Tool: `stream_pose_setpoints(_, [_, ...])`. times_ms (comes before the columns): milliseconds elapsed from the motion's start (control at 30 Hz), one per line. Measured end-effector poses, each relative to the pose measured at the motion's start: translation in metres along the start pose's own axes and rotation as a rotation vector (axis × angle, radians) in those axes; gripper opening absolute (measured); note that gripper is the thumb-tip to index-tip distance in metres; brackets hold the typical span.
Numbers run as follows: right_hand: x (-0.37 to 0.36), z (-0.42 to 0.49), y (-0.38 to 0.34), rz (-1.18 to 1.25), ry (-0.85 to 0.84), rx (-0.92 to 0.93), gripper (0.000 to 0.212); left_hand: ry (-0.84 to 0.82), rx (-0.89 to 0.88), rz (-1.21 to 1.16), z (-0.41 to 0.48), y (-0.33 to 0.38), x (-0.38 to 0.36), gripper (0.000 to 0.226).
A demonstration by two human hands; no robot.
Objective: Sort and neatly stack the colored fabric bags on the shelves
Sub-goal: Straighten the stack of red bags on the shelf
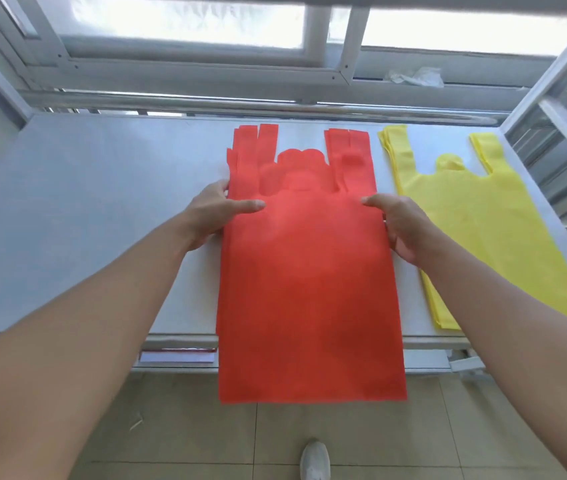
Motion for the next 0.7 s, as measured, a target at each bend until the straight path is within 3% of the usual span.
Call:
stream_pose_setpoints(100, [-0.005, 0.017, -0.008, 0.105, 0.036, -0.081, 0.018, 0.198, 0.061, -0.117, 0.016, 0.005, 0.010, 0.042])
stream_pose_setpoints(267, [-0.024, 0.030, -0.018, 0.039, -0.016, -0.160, 0.028, 0.056, 0.044, -0.333, 0.040, 0.021, -0.005, 0.022])
stream_pose_setpoints(367, [-0.025, 0.034, -0.017, 0.054, -0.051, -0.111, 0.038, -0.008, 0.012, -0.412, 0.045, 0.020, -0.014, 0.015])
stream_pose_setpoints(433, [-0.025, 0.035, -0.016, 0.052, -0.074, -0.061, 0.033, -0.030, -0.026, -0.443, 0.045, 0.018, -0.013, 0.014])
stream_pose_setpoints(700, [-0.020, 0.039, -0.004, -0.010, -0.058, 0.011, 0.024, 0.077, -0.081, -0.422, 0.039, 0.009, -0.019, 0.021])
Point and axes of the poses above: each hand's wrist, its own z-axis towards the middle knuckle, its own x-axis out of the back of the hand, y = z × x, the point moved 5 cm from there along z, towards the middle knuckle, and after that the axes turned 13 degrees about z, right-handed, at the moved point
